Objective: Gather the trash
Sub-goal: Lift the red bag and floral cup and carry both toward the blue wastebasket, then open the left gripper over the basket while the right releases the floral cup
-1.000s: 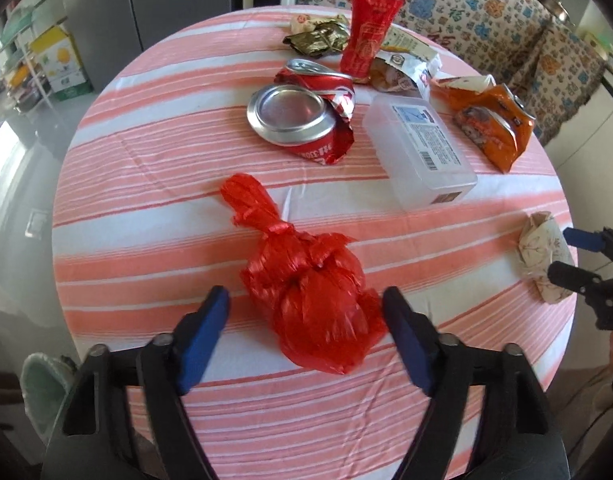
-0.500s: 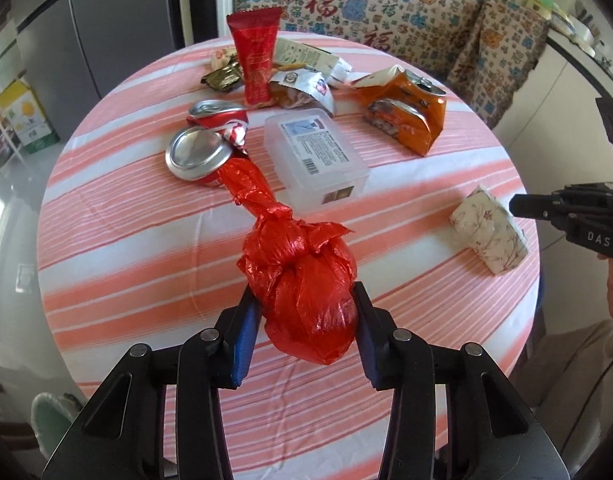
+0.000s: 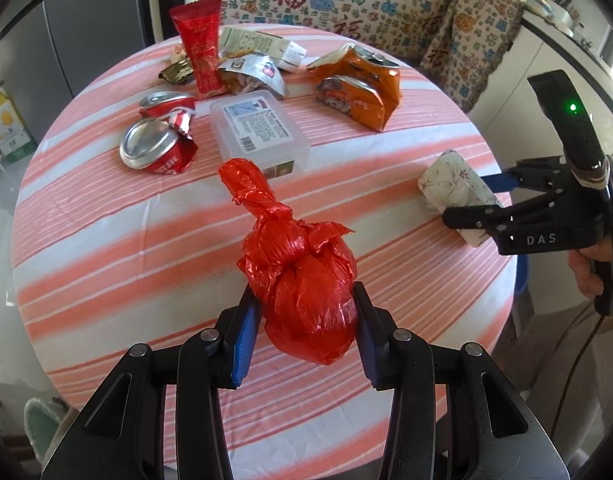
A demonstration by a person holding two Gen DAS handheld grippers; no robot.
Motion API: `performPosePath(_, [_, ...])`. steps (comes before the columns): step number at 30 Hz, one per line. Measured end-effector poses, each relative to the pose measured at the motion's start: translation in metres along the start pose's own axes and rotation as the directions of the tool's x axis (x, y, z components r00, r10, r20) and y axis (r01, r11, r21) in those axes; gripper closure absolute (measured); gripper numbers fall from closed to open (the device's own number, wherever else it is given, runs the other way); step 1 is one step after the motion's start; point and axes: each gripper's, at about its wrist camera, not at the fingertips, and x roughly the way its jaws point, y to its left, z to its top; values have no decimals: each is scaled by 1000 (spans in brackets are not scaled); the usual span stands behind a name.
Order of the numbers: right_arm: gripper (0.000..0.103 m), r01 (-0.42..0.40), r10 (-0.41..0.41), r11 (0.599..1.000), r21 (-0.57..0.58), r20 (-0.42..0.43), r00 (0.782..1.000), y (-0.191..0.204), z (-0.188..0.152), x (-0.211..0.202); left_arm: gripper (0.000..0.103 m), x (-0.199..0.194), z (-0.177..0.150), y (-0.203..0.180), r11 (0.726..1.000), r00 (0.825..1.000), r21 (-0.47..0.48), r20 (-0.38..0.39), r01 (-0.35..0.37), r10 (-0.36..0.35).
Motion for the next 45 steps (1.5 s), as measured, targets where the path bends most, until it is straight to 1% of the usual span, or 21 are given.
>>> performPosePath(4, [41,-41,39,998,38,52,998,-10,-7,-22,59,-2,12,-27,998,999,36,10,50,-50])
performPosePath(7, [40,-32,22,996,79,117,993,-33,-15,-50,59,0,26,-62,992,995,88,17,93,-94])
performPosePath(10, [40,-31,4,987,161,165,986,-73,-33,-77,59,6,42,-110,978,989,150,14,142,-146])
performPosePath(13, [39,14,-64,962,274,176,982,-125,-63,-94,59,14,55,-170,955,980,226,11,193,-200])
performPosePath(15, [39,49,-111,934,355,157,981,-166,-89,-96,59,21,62,-211,937,972,269,7,224,-234])
performPosePath(18, [39,106,-175,869,483,101,979,-225,-131,-91,58,43,68,-275,906,958,318,-19,278,-287])
performPosePath(19, [39,119,-187,847,518,81,979,-239,-144,-87,58,50,69,-290,899,953,325,-29,294,-301])
performPosePath(22, [39,125,-193,784,608,47,980,-279,-179,-72,58,79,72,-335,882,944,341,-65,326,-324])
performPosePath(25, [39,110,-184,726,679,38,982,-309,-202,-56,58,108,72,-370,872,939,351,-90,341,-331])
performPosePath(28, [38,75,-165,674,734,51,985,-331,-220,-40,58,133,71,-395,871,941,357,-113,338,-319])
performPosePath(31, [37,33,-147,632,774,79,986,-346,-233,-27,58,155,68,-414,868,941,363,-139,340,-310])
performPosePath(36, [36,-44,-96,566,823,120,988,-367,-256,-10,56,177,63,-431,863,942,378,-161,336,-296])
performPosePath(38, [36,-61,-88,549,834,130,988,-375,-260,-8,55,185,62,-437,861,938,374,-173,343,-299])
performPosePath(40, [35,-63,-97,535,843,136,986,-381,-263,-7,47,190,59,-441,858,937,378,-179,346,-299])
performPosePath(42, [35,-83,-95,512,855,152,984,-387,-267,-6,28,199,60,-447,855,939,389,-177,342,-295])
performPosePath(44, [33,-95,-91,491,866,160,983,-392,-272,-5,21,206,61,-450,858,943,392,-161,333,-292])
performPosePath(45, [31,-99,-90,487,868,163,983,-394,-273,-4,20,207,61,-451,858,943,390,-159,333,-294])
